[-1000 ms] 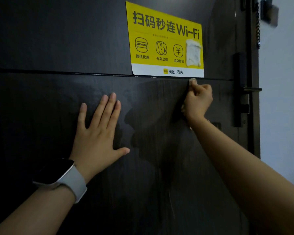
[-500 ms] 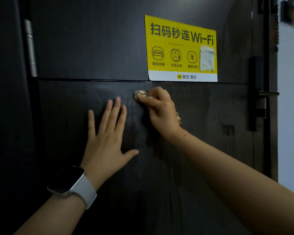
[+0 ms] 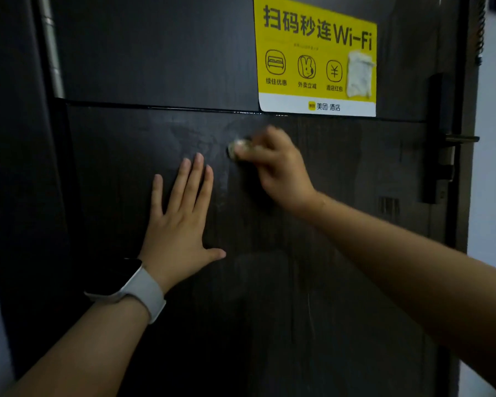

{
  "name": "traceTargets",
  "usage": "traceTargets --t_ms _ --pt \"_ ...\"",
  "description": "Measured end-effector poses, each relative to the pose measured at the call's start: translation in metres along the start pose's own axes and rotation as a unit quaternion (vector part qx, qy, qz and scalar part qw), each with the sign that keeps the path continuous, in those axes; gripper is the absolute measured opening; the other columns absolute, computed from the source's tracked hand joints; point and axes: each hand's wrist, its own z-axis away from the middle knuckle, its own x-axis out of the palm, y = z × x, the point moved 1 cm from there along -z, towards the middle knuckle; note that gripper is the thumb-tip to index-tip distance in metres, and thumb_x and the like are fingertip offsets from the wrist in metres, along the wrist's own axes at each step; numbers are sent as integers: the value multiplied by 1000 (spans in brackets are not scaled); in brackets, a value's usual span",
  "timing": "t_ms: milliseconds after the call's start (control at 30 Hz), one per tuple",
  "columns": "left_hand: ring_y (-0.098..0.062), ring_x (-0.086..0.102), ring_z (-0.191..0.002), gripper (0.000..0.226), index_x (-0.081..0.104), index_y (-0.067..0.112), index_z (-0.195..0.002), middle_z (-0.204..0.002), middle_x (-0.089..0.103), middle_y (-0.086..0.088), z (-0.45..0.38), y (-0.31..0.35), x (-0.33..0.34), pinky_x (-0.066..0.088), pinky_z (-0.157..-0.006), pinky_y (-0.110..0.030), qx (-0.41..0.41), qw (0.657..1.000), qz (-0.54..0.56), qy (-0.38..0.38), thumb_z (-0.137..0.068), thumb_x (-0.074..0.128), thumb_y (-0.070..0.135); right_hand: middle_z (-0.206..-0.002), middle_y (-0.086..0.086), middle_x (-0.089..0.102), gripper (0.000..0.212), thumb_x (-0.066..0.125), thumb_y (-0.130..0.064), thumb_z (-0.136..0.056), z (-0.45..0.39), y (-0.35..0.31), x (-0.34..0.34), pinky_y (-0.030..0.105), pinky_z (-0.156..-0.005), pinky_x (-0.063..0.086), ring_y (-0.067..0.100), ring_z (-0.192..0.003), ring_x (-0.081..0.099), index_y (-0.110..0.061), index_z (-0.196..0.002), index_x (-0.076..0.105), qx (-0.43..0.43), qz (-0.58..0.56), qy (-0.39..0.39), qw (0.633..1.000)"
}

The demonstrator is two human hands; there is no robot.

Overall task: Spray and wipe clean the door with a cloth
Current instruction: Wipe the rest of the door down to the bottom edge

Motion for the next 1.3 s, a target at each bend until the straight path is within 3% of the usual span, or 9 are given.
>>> traceTargets --t_ms 200,500,600,733,867,967,1133,1233,1300 --pt "-23 -26 -145 146 -13 11 -153 -159 -27 -8 2 1 -2 -23 -112 -48 6 1000 6 12 -54 74 73 -99 19 57 37 48 -1 -88 27 -19 14 39 -78 44 33 -90 54 -8 -116 70 6 8 1 1000" --pt "-21 -36 -141 144 -23 13 -150 -153 -40 -5 3 1 -6 -28 -109 -47 4 1000 17 -8 -59 71 73 -117 4 52 44 49 -13 -91 221 -38 25 32 -70 51 21 -99 46 -20 -135 53 -168 -36 -320 932" --pt "-21 -36 -141 144 -23 13 -150 -153 -38 -5 3 2 -6 -26 -110 -49 5 1000 18 -10 -59 71 74 -115 8 54 37 49 -12 -95 192 -30 21 33 -77 47 24 -100 50 -18 -129 60 -159 -32 -274 948" --pt "-22 -38 -139 141 -26 15 -149 -151 -42 -6 3 2 -5 -26 -110 -50 10 1000 7 -14 -63 68 74 -106 14 58 34 45 -6 -94 128 -11 11 36 -80 46 27 -95 54 -13 -115 71 14 -9 -65 998" --pt "-25 -29 -144 117 -9 16 -154 -157 -30 -9 14 11 -5 -15 -114 -58 52 999 -7 8 -76 64 62 -111 7 50 40 46 -4 -87 122 -8 13 32 -85 47 24 -100 51 -20 -116 69 130 9 40 991" --pt "-25 -11 -149 103 11 16 -155 -162 -12 -10 37 40 8 -6 -117 -56 100 995 6 28 -76 69 49 -112 2 45 42 47 -4 -89 178 -19 25 31 -83 46 23 -99 51 -24 -123 59 110 -16 24 994" --pt "-26 -5 -150 106 10 17 -155 -163 -8 -10 71 89 44 0 -118 -52 93 994 50 -15 -75 71 51 -113 3 49 42 53 -5 -88 315 -28 20 35 -76 49 17 -99 52 -25 -125 59 121 -29 -132 983" --pt "-26 -12 -149 113 2 17 -154 -162 -13 -10 78 114 66 -10 -118 -53 103 993 36 -51 -73 70 58 -110 2 50 39 55 -3 -88 310 -19 12 31 -77 48 14 -97 52 -23 -120 63 134 -45 -109 984" --pt "-27 -14 -148 121 0 16 -154 -162 -15 -11 79 122 76 -16 -115 -54 89 994 18 -67 -68 70 65 -107 6 50 39 53 0 -88 273 -3 10 31 -76 48 18 -94 54 -21 -120 61 148 -36 -29 988"
